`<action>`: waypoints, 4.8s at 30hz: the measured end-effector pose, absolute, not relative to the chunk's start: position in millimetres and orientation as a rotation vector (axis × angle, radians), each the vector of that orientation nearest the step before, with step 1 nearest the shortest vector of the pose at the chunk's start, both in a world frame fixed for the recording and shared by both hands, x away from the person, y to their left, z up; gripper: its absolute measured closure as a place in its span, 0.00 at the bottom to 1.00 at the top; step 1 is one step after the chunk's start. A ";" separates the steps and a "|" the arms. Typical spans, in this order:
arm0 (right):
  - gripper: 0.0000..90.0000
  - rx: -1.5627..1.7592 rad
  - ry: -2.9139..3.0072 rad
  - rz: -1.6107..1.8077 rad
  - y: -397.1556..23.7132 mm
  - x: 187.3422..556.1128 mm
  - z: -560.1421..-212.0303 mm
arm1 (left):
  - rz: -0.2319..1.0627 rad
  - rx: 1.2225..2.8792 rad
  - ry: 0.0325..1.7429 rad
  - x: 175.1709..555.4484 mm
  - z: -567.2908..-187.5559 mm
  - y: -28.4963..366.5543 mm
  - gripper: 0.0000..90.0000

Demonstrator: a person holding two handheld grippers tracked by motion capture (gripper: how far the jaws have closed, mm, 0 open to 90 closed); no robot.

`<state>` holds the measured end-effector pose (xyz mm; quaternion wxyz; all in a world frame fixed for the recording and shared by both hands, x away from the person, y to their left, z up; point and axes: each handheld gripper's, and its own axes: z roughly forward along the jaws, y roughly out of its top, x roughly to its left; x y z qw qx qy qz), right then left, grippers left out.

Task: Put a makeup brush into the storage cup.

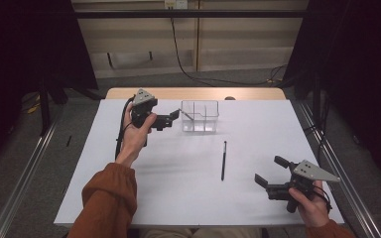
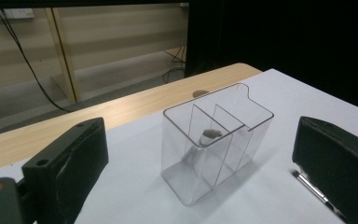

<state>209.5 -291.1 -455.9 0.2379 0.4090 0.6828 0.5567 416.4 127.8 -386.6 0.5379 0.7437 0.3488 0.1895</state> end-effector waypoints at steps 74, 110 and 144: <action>0.00 1.127 1.872 1.510 -290.9 209.3 -455.9 | 0.557 1.648 0.843 266.1 -430.5 246.4 0.04; 0.00 1.088 1.856 1.523 -285.0 214.8 -446.9 | 0.517 1.676 0.832 250.2 -433.9 240.6 0.05; 0.01 1.086 2.043 1.415 -244.9 285.9 -429.0 | 0.514 1.691 0.836 252.0 -436.0 248.1 0.05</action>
